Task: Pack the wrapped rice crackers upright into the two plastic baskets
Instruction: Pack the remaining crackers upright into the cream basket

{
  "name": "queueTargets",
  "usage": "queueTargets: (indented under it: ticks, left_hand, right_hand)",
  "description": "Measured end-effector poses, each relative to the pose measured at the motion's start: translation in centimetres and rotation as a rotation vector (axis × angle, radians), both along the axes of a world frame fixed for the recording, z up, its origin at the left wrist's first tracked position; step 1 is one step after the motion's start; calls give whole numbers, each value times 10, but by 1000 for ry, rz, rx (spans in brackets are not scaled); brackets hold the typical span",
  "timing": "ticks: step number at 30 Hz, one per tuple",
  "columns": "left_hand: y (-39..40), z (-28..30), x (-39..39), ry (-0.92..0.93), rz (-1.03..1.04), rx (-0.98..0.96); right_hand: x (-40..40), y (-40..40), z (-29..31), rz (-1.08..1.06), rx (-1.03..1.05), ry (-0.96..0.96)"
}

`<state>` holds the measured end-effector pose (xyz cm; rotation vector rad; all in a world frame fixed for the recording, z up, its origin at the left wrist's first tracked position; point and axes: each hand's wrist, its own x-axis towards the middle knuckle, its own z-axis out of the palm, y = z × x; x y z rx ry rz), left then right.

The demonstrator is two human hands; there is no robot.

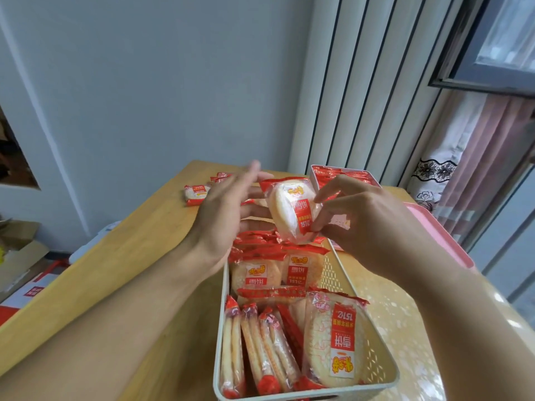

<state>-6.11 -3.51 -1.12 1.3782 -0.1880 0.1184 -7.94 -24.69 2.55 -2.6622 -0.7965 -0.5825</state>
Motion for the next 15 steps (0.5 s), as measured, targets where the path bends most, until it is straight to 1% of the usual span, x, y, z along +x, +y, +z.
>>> queueTargets:
  ticks: [2,5,7,9,10,13,15]
  left_hand:
    - [-4,-4,0,-52,24,114]
    - [-6,-10,3,-66,62,177]
    - [-5,-12,5,-113,60,228]
    - [-3,-12,4,-155,12,263]
    - [-4,-13,4,-175,-25,288]
    - [-7,-16,3,-203,-114,358]
    - [-5,-17,3,-200,-127,423]
  right_hand:
    - [2,0,-1,-22,-21,54]
    - [0,-8,4,-55,-29,134]
    - [-3,-11,9,-51,59,124]
    - [-6,-10,12,-56,168,141]
    - [-7,-9,11,-50,186,184]
    - [-4,-6,6,-25,171,319]
    - [0,-6,2,-45,153,330]
